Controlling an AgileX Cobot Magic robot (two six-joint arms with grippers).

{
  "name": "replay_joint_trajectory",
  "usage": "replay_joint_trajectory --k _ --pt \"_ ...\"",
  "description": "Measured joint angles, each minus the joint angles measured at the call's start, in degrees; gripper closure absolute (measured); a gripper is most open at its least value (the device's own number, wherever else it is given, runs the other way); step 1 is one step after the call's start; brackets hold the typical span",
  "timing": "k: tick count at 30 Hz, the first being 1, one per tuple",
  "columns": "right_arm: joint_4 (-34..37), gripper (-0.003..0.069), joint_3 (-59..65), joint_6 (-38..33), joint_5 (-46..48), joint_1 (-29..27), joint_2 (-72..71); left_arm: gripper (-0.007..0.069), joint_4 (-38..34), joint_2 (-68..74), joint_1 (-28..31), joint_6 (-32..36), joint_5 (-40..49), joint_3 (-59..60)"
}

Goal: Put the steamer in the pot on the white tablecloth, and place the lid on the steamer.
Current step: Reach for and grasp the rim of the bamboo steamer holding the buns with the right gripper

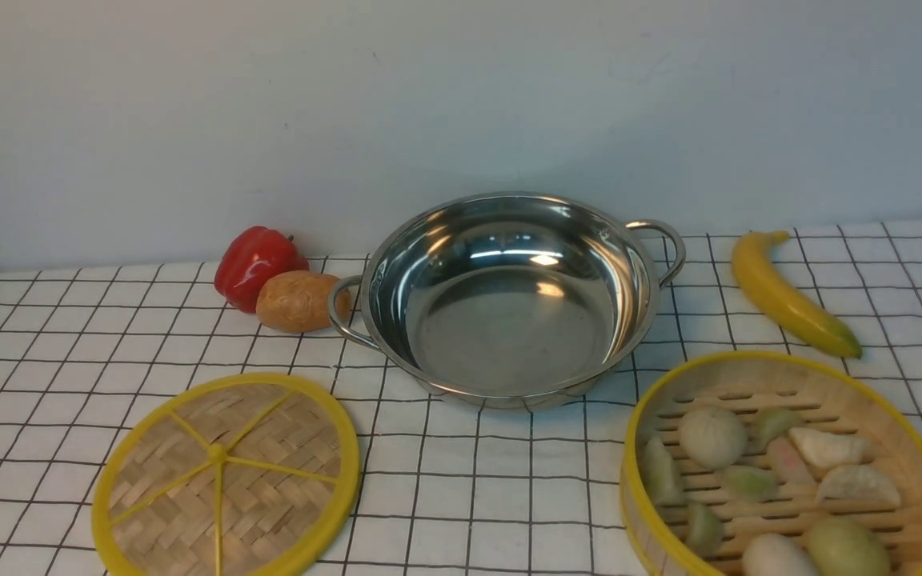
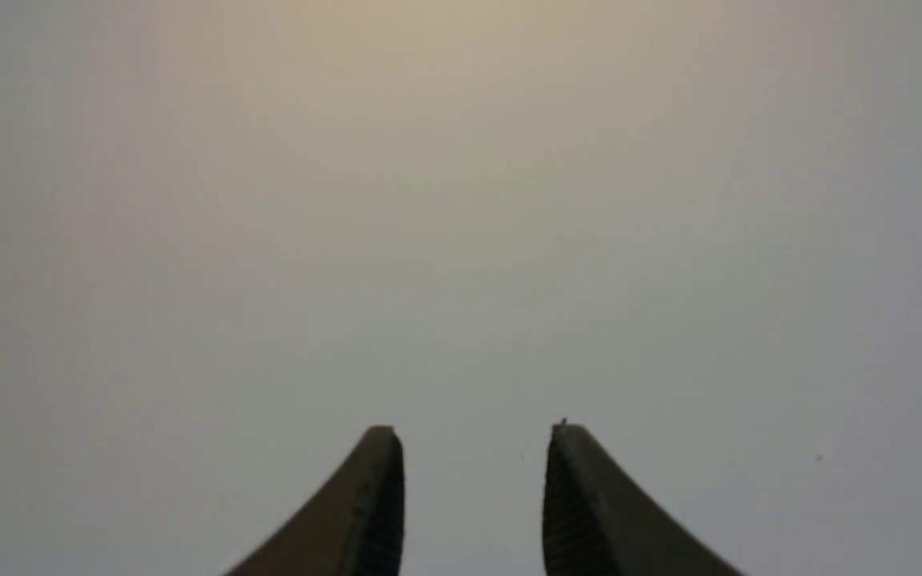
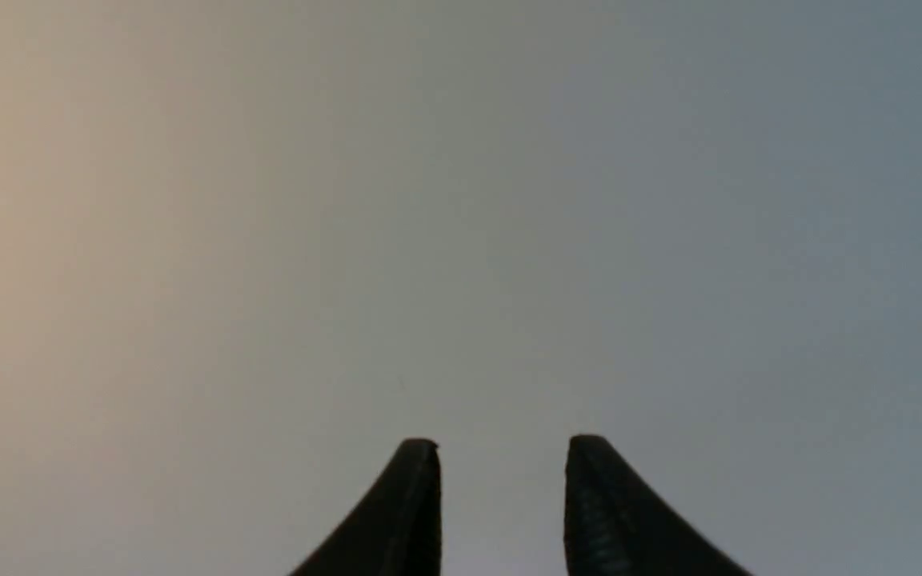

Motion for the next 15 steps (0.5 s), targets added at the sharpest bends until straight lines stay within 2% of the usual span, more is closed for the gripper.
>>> replay_joint_trajectory --k 4,7,12,13,15 --pt "-3.4 0.0419 -6.1 -2.3 19.0 0.0 11.9 0.0382 0.7 7.7 0.0 2.8 15.5 -6.7" --pt "-4.7 0.0419 -8.3 -5.3 28.4 0.0 22.0 0.0382 0.9 16.8 0.0 7.5 28.2 -11.3" --pt "-5.0 0.0419 -8.6 -9.7 32.1 0.0 34.1 0.0382 0.9 27.8 0.0 11.7 39.4 -15.6" --pt "-5.4 0.0419 -8.6 -11.8 32.4 0.0 39.1 0.0382 0.9 34.1 0.0 12.3 44.7 -17.6" --pt "-5.8 0.0419 -8.6 -12.4 32.4 0.0 41.7 0.0382 0.9 36.6 0.0 12.4 46.5 -18.5"
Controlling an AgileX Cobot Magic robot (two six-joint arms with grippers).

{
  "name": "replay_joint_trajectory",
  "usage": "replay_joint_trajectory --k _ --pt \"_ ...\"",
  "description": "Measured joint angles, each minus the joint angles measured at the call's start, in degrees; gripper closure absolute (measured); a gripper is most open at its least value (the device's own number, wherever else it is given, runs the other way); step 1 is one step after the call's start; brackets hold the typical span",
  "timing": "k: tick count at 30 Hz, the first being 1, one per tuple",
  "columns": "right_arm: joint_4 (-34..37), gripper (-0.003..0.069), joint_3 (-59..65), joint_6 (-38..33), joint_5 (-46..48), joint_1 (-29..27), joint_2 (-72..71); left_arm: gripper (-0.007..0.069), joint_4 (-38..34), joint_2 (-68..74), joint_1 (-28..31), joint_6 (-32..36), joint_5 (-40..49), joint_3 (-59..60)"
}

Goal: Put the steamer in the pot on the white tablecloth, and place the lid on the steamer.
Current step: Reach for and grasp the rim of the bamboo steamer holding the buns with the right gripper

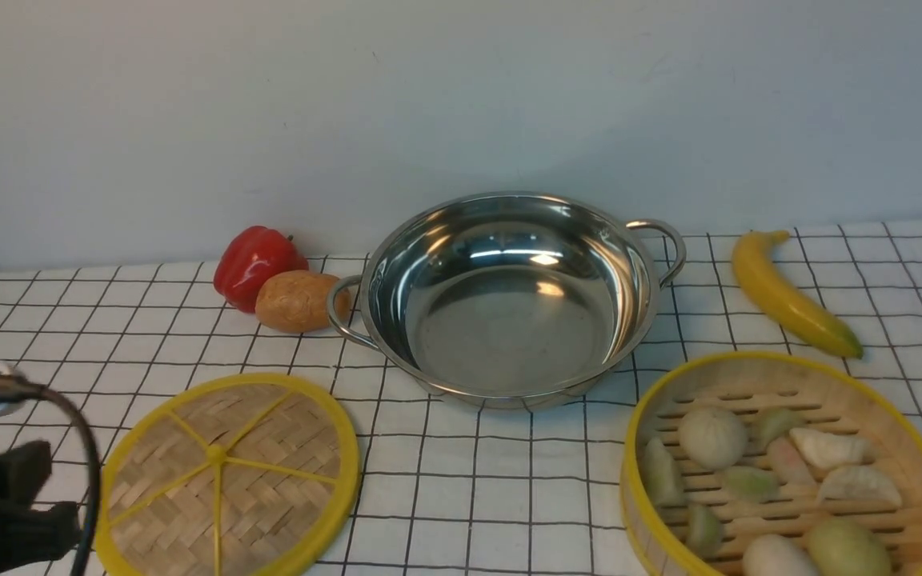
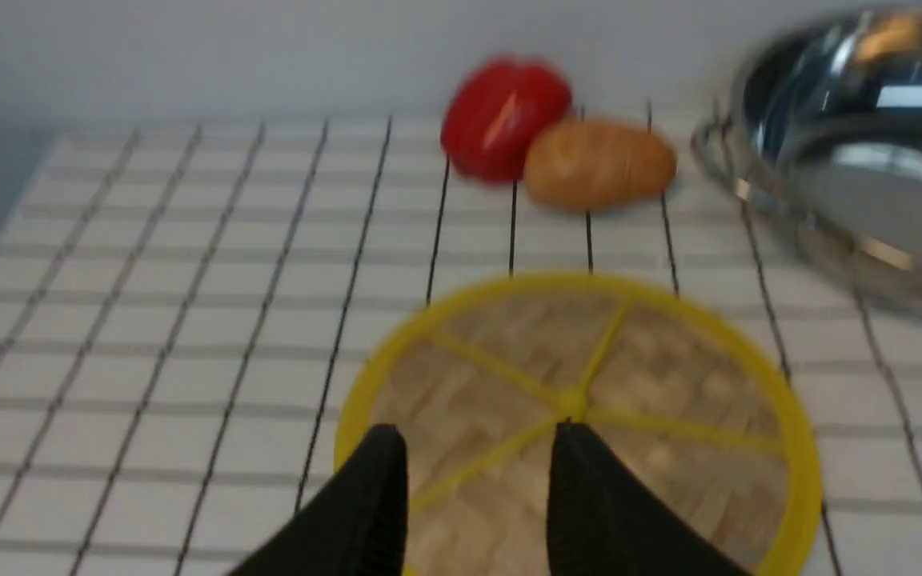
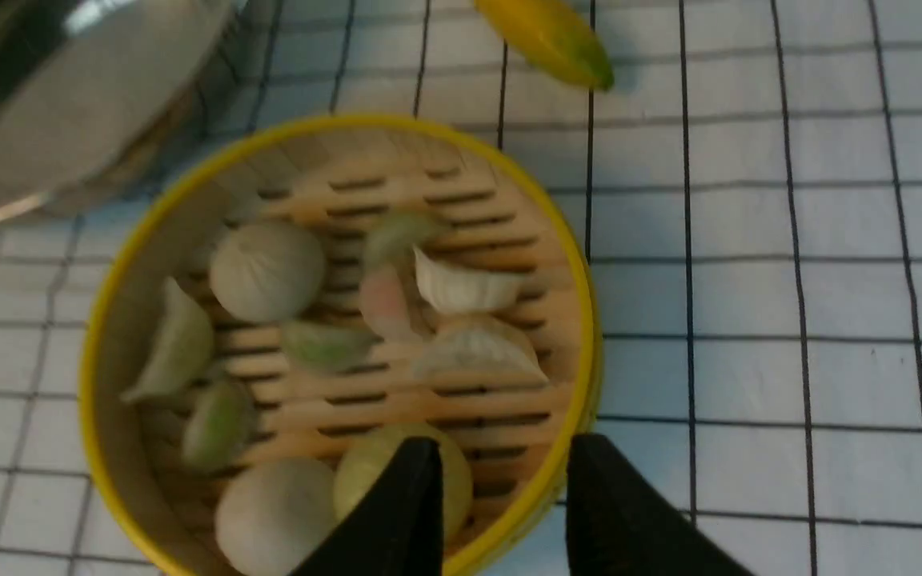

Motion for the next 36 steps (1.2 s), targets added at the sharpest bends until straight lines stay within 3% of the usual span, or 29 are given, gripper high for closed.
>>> replay_joint_trajectory --k 3,15,33,36 --pt "-1.4 0.0419 0.0 -0.8 -1.5 0.0 8.3 0.0382 -0.2 10.6 0.0 0.4 5.0 -4.3" --pt "-2.0 0.0419 0.0 -2.3 -11.7 0.0 24.7 0.0382 -4.3 28.7 0.0 0.4 8.6 -9.9" --pt "-2.1 0.0421 -0.1 -2.7 -19.4 0.0 38.7 0.0382 -5.0 30.8 0.0 0.4 8.7 -9.9" --pt "-2.1 0.049 -0.1 -2.7 -19.4 0.0 40.2 0.0382 -5.8 30.8 0.0 0.4 8.7 -9.9"
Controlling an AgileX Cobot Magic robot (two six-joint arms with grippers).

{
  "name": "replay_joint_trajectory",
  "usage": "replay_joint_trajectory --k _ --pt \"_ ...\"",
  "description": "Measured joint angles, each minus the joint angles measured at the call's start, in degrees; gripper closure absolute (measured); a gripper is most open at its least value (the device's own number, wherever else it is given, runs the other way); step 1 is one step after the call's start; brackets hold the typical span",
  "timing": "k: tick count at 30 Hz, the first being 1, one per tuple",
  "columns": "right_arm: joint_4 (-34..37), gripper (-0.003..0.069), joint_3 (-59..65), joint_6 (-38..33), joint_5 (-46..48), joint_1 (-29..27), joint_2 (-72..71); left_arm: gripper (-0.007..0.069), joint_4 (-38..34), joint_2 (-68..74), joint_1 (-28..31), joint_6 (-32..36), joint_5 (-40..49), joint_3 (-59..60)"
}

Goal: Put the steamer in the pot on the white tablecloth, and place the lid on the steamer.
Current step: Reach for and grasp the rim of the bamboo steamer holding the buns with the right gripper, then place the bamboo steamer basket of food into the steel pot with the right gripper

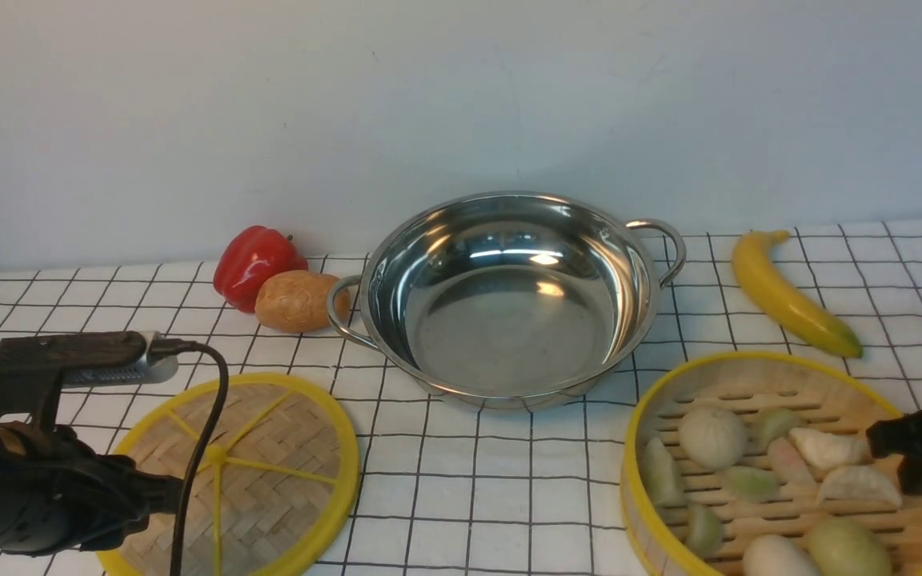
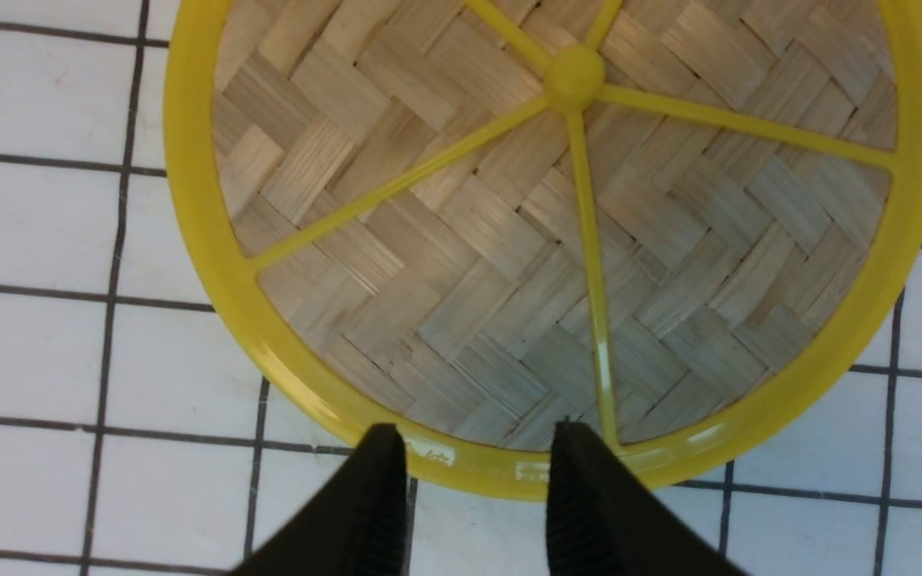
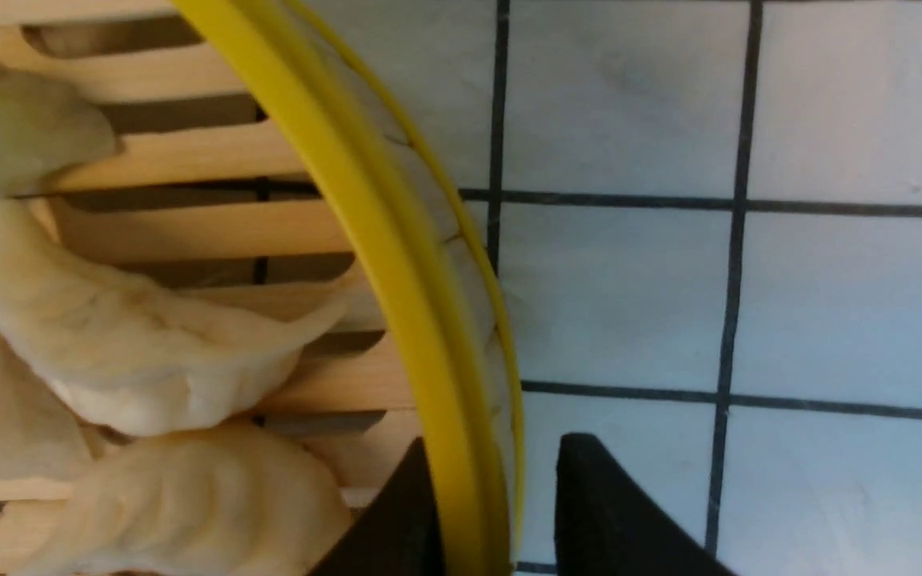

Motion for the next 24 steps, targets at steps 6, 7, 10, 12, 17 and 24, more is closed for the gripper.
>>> replay_joint_trajectory --k 6,7,10,12,17,24 --pt "-0.7 0.0602 -0.2 -0.3 1.3 0.0 0.0 0.0382 -0.2 0.0 0.0 0.0 0.0 0.0" --pt "-0.9 0.0602 -0.2 -0.3 1.9 0.0 -0.3 0.0382 -0.3 0.0 0.0 0.0 0.0 0.0" --pt "-1.8 0.0602 -0.2 -0.3 5.5 0.0 -2.1 0.0382 -0.3 0.0 0.0 0.0 0.0 0.0" --pt "-1.8 0.0602 -0.2 -0.4 7.3 0.0 -3.6 0.0382 -0.3 0.0 0.0 0.0 0.0 0.0" --pt "-1.6 0.0602 -0.2 -0.4 12.7 0.0 -10.0 0.0382 -0.4 0.0 0.0 0.0 0.0 0.0" --pt "0.5 0.0602 -10.1 -0.5 19.9 2.9 -14.0 0.0382 -0.4 0.0 0.0 0.0 0.0 0.0"
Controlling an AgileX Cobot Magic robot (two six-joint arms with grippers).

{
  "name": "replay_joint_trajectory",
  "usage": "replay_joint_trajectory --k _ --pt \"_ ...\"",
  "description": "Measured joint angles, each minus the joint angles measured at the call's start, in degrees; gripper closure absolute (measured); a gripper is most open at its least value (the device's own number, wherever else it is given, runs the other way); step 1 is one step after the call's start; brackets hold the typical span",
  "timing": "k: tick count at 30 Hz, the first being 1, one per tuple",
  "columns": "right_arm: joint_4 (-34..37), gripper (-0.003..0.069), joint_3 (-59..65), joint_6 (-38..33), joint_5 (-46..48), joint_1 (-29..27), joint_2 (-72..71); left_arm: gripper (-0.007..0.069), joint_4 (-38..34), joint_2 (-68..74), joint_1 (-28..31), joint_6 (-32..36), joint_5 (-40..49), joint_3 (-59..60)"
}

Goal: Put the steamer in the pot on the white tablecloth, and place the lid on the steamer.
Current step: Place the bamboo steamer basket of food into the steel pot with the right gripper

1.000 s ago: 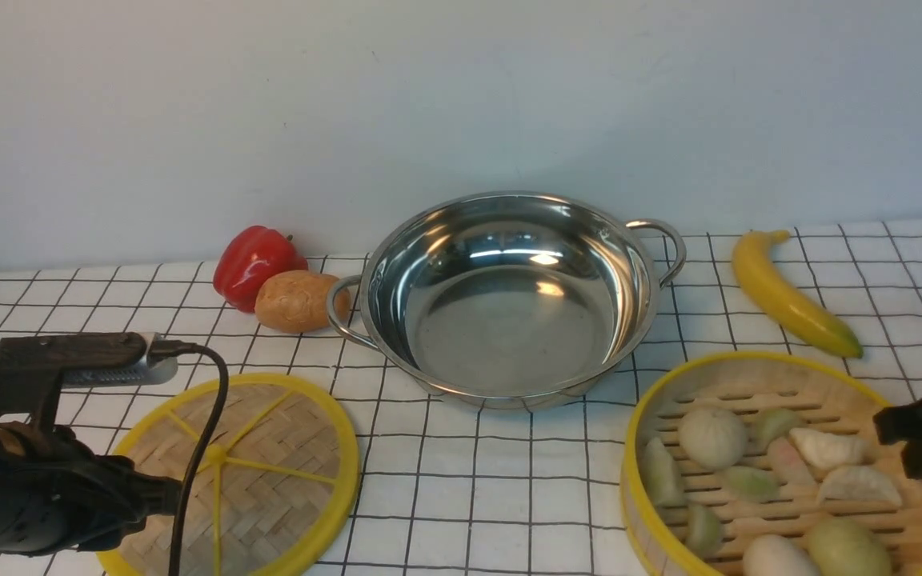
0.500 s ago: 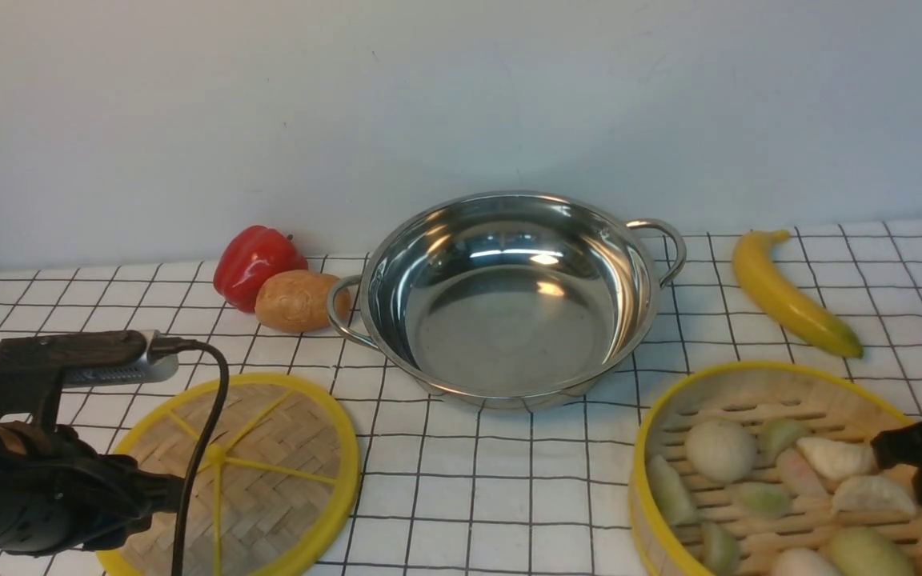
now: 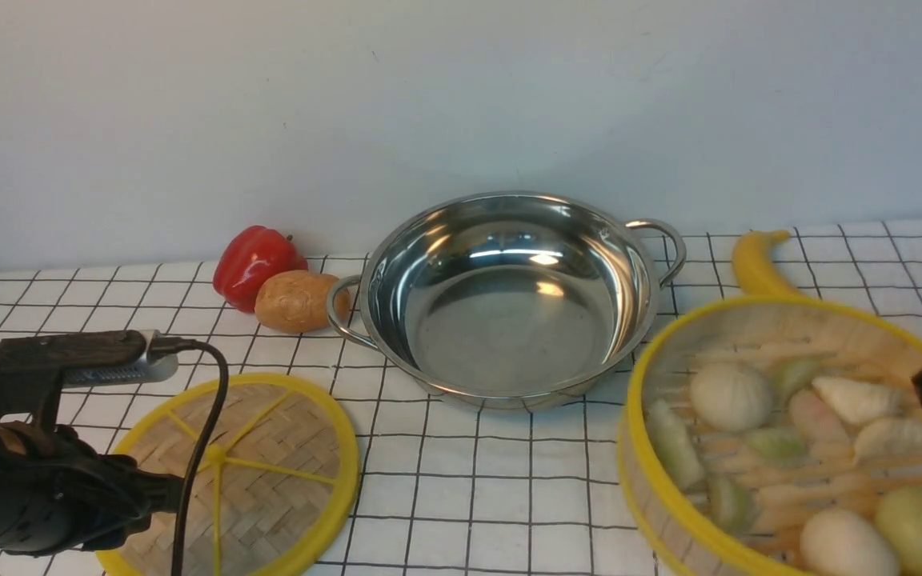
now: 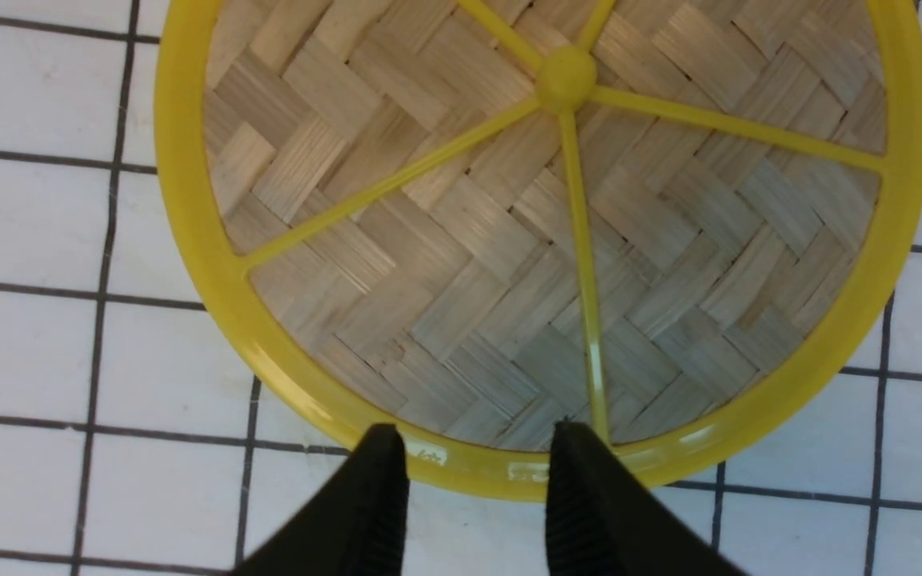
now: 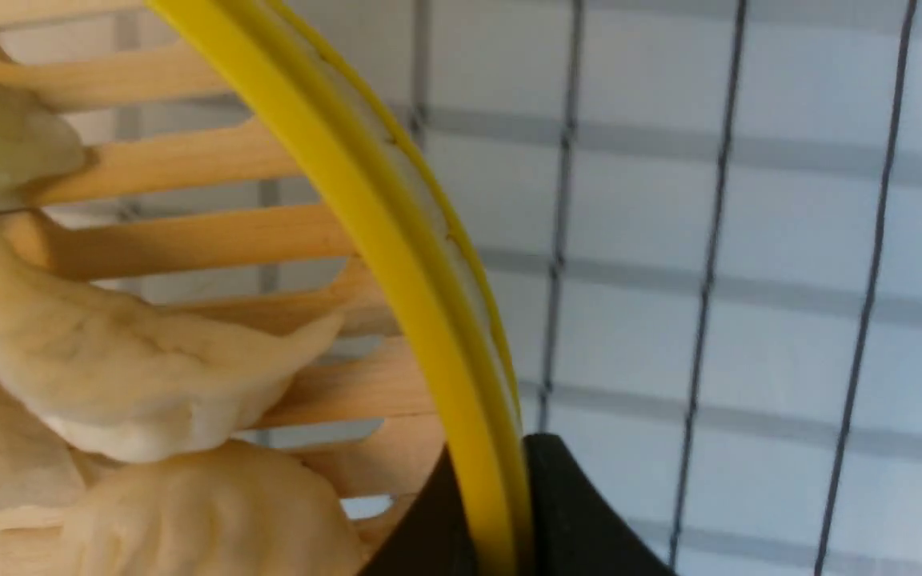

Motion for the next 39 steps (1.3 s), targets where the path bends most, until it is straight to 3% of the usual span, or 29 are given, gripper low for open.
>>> replay_joint_trajectory --k 7,10,22,27,39 --pt "-0.2 0.0602 -22.5 5.1 2.7 10.2 12.0 0.0382 0.0 0.0 0.0 0.0 0.0 0.0" --pt "-3.0 0.0602 -35.9 7.6 6.7 14.5 23.7 0.0382 -0.2 0.0 0.0 0.0 0.0 0.0" --pt "-4.2 0.0602 -72.0 8.7 12.6 17.6 49.7 0.0382 -1.5 0.0 0.0 0.0 0.0 0.0" --pt "-2.9 0.0602 -78.0 9.2 12.6 17.8 52.6 0.0382 -1.7 0.0 0.0 0.0 -0.1 0.0" --pt "-2.8 0.0602 -78.4 9.5 13.2 17.9 59.0 0.0382 -1.7 0.0 0.0 0.0 -0.3 0.0"
